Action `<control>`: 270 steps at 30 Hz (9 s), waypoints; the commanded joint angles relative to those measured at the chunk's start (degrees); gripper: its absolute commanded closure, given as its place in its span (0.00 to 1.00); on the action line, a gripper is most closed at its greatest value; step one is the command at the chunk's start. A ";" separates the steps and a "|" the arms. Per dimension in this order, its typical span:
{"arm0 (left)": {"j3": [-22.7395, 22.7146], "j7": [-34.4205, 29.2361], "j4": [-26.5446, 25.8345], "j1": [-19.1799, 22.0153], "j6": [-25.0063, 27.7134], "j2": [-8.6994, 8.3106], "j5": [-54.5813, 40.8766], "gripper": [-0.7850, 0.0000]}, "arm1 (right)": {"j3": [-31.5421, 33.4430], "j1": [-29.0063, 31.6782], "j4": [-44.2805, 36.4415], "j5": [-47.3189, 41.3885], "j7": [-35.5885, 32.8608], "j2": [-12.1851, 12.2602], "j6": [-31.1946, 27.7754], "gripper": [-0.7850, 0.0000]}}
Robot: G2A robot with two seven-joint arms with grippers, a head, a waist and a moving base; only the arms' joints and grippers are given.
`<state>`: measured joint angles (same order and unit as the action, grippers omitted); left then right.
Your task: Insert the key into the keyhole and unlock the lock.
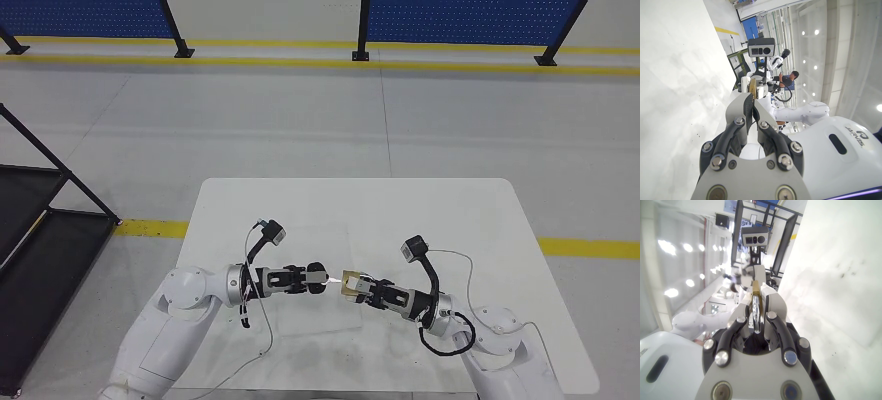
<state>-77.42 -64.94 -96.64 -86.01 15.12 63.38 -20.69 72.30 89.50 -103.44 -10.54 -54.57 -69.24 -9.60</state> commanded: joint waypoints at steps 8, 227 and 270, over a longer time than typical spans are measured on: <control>0.62 0.33 0.23 0.22 0.02 -0.30 -0.13 1.00 | 0.00 0.00 0.00 0.00 0.00 0.00 0.00 1.00; 8.38 132.32 0.60 4.28 -38.79 -9.84 178.57 1.00 | -5.58 -3.15 -0.20 1.89 0.03 3.72 0.06 1.00; 9.43 145.57 1.59 5.23 -38.76 -11.50 168.81 1.00 | -11.13 -16.43 9.80 -9.76 -22.36 4.81 -1.88 1.00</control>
<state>-68.11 80.61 -94.98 -80.83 -23.72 51.90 148.18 61.39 73.37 -93.88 -20.19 -76.77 -64.41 -11.52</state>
